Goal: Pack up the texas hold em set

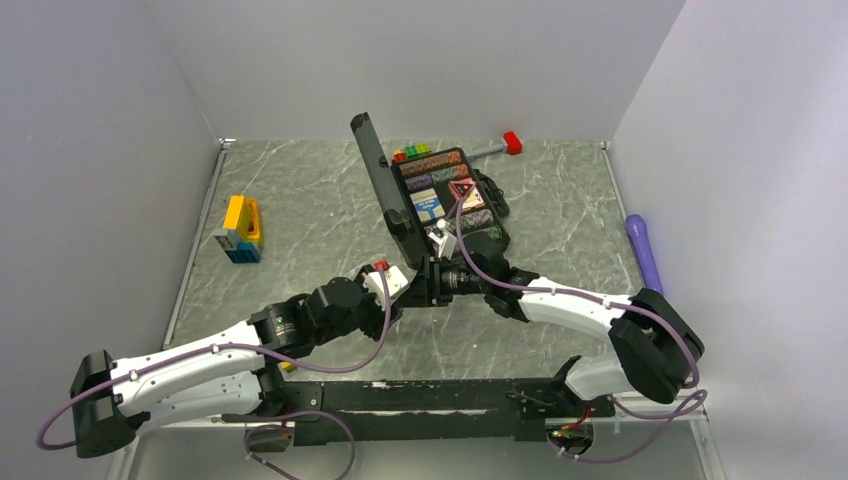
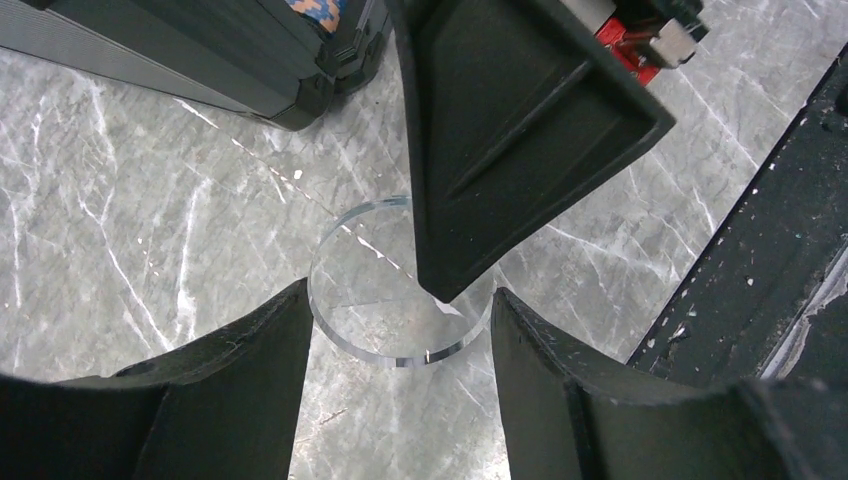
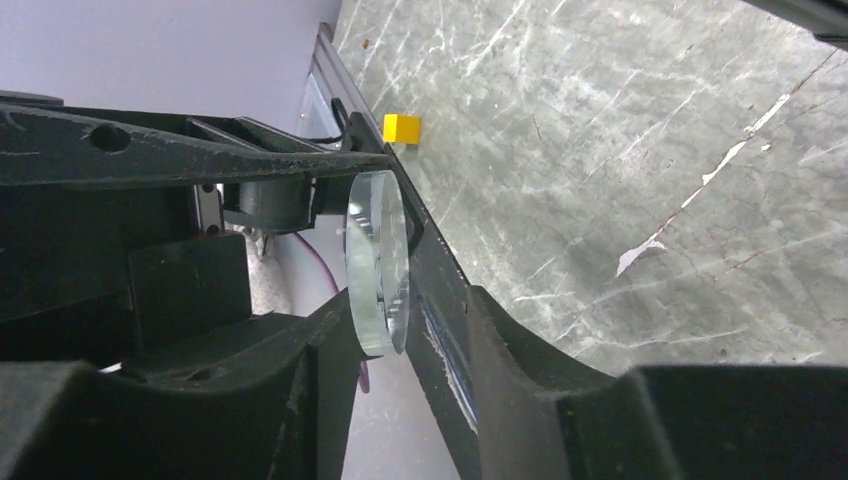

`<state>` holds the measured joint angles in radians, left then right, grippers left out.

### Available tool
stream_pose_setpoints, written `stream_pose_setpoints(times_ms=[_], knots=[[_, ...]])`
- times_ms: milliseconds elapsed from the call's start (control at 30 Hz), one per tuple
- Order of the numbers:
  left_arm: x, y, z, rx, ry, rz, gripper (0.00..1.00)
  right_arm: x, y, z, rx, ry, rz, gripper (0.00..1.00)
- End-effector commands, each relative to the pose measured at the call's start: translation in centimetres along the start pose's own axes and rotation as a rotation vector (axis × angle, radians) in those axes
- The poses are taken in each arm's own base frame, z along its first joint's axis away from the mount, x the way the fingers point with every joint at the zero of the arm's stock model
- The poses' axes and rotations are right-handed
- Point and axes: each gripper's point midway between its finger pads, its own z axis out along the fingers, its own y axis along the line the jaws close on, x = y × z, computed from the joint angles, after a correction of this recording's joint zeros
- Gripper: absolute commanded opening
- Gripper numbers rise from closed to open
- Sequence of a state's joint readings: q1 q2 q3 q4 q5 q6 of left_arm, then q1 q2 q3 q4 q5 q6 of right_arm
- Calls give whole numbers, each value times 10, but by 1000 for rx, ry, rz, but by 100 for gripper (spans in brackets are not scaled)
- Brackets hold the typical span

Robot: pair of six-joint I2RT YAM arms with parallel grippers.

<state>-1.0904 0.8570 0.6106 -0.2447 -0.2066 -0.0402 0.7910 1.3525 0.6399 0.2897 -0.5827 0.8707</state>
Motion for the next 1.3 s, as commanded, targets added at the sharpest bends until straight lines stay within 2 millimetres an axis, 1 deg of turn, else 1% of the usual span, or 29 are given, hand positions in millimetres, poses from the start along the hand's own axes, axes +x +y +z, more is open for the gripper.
stream_pose_setpoints(times_ms=[0, 33, 100, 167, 200, 233, 300, 333, 367, 400, 467, 567, 600, 667, 800, 867, 967, 1100, 1200, 1267], knots=[[-21, -8, -1, 37, -82, 7, 32, -16, 21, 8, -54, -41, -60, 42], [-20, -8, -1, 37, -81, 7, 32, -16, 22, 9, -57, -38, -63, 38], [-20, -8, 0, 37, -75, 7, 33, -16, 23, 9, -59, -37, -66, 26], [-19, -6, 0, 23, -72, 3, 37, -16, 25, 8, -59, -41, -72, 14], [-19, -3, 0, 8, -72, 0, 41, -17, 26, 7, -60, -45, -76, 6], [-19, -1, -1, -3, -69, -5, 49, -18, 27, 5, -55, -49, -80, 0], [-19, 4, -4, -29, -70, -13, 75, -21, 29, 0, -41, -67, -98, 0], [-20, 6, -6, -40, -79, -17, 86, -22, 29, -3, -31, -77, -111, 0], [-21, 8, -9, -49, -90, -23, 94, -23, 30, -6, -21, -88, -125, 0], [-23, 10, -13, -56, -107, -27, 99, -24, 30, -10, -13, -98, -142, 0], [-27, 17, -20, -82, -135, -16, 99, -28, 34, -18, 6, -117, -191, 0], [-34, 34, -36, -153, -163, 1, 99, -36, 31, -38, 116, -130, -276, 0], [-36, 39, -42, -169, -172, 19, 99, -42, 34, -45, 149, -148, -308, 0], [-39, 52, -52, -200, -186, 26, 99, -47, 39, -60, 188, -164, -362, 0], [-42, 98, -73, -337, -205, -35, 99, -54, 51, -84, 225, -194, -458, 0], [-47, 118, -83, -398, -230, -70, 99, -59, 58, -96, 241, -216, -493, 0], [-51, 143, -89, -466, -239, -116, 99, -69, 70, -111, 252, -263, -536, 0], [-50, 175, -88, -531, -203, -201, 99, -92, 81, -126, 261, -308, -536, 0], [-54, 190, -85, -522, -232, -295, 99, -121, 95, -145, 198, -370, -531, 0], [-54, 199, -86, -525, -246, -333, 99, -146, 95, -162, 203, -443, -533, 0]])
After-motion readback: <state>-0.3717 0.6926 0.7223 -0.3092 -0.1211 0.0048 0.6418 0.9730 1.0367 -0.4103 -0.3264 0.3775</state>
